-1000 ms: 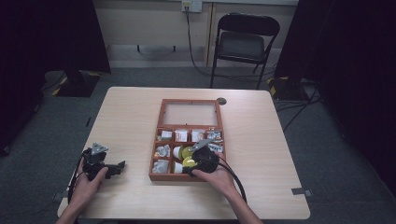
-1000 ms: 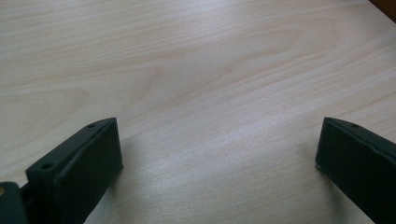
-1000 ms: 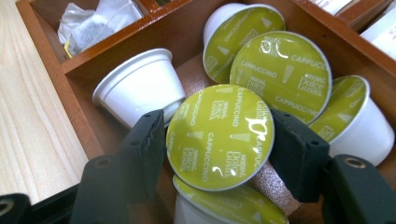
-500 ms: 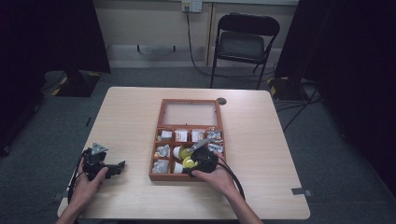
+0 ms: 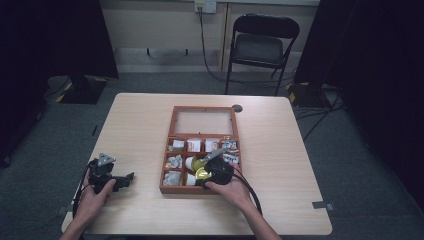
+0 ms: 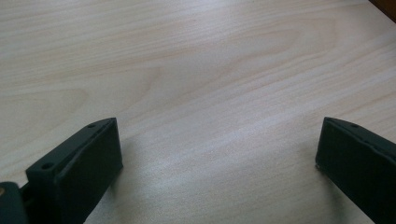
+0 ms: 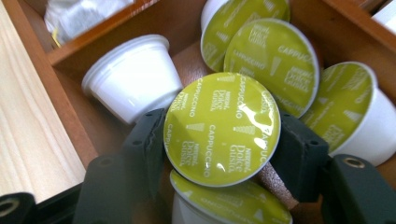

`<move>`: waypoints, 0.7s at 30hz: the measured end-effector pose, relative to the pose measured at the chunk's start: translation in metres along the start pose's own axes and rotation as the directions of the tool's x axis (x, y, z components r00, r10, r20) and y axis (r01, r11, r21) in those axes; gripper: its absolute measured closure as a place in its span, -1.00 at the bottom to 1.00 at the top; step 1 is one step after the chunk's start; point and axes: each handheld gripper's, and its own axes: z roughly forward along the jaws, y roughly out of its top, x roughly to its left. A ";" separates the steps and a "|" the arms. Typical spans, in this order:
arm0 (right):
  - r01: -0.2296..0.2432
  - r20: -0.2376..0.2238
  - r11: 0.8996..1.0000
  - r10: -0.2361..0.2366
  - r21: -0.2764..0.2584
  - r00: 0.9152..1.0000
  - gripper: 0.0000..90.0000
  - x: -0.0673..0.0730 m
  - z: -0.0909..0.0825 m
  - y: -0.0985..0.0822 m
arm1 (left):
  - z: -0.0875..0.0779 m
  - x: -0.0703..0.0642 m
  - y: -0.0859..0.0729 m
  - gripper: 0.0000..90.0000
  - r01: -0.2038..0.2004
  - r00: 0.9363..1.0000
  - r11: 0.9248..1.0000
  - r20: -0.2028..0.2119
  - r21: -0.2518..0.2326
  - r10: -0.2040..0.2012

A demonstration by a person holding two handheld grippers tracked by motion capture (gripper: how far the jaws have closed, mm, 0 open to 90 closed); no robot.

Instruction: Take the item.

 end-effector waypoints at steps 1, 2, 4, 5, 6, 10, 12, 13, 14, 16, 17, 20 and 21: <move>-0.014 -0.010 1.000 0.014 -0.012 1.000 -0.11 -0.002 -0.001 0.000 | 0.000 0.000 0.000 -1.00 0.000 1.000 1.000 0.000 0.000 0.000; -0.014 -0.010 1.000 0.014 -0.012 1.000 -0.11 -0.002 -0.001 0.000 | 0.000 0.000 0.000 -1.00 0.000 1.000 1.000 0.000 0.000 0.000; -0.005 -0.008 1.000 0.005 -0.007 1.000 -0.11 -0.001 -0.001 0.000 | 0.000 0.000 0.000 -1.00 -0.001 1.000 1.000 0.000 0.001 0.001; -0.004 -0.005 1.000 0.004 -0.009 1.000 -0.11 -0.001 -0.001 0.000 | 0.000 0.000 0.000 -1.00 0.000 1.000 1.000 0.000 0.000 0.000; -0.005 -0.007 1.000 0.005 -0.011 1.000 -0.11 -0.001 -0.001 0.000 | 0.000 0.000 0.000 -1.00 -0.001 1.000 1.000 0.000 0.001 0.001; -0.021 -0.012 0.999 0.020 -0.032 1.000 -0.11 -0.002 -0.004 0.000 | 0.000 0.000 0.000 -1.00 -0.001 1.000 1.000 0.000 0.001 0.001; -0.021 -0.011 0.999 0.021 -0.037 1.000 -0.11 -0.002 -0.004 0.000 | 0.000 0.000 0.000 -1.00 0.000 1.000 1.000 0.000 0.000 0.000; -0.022 -0.011 0.999 0.022 -0.040 1.000 -0.11 -0.002 -0.004 0.000 | 0.000 0.000 0.000 -1.00 0.000 1.000 1.000 0.000 0.000 0.000; -0.022 -0.010 0.999 0.022 -0.043 1.000 -0.11 -0.002 -0.005 0.000 | 0.000 0.000 0.000 -1.00 -0.001 1.000 1.000 0.000 0.000 0.001; -0.021 -0.010 0.999 0.020 -0.046 1.000 -0.11 -0.002 -0.005 0.000 | 0.000 0.000 0.000 -1.00 0.000 1.000 1.000 0.000 0.001 0.000; -0.020 -0.009 0.999 0.020 -0.051 1.000 -0.11 -0.002 -0.006 0.000 | 0.000 0.000 0.000 -1.00 0.000 1.000 1.000 0.000 0.000 0.000; -0.021 -0.008 0.998 0.021 -0.056 1.000 -0.11 -0.002 -0.007 0.000 | 0.000 0.000 0.000 -1.00 0.000 1.000 1.000 0.000 0.000 0.000; -0.021 -0.009 0.998 0.021 -0.061 1.000 -0.11 -0.002 -0.007 0.000 | 0.000 0.000 0.000 -1.00 0.000 1.000 1.000 0.000 0.000 0.000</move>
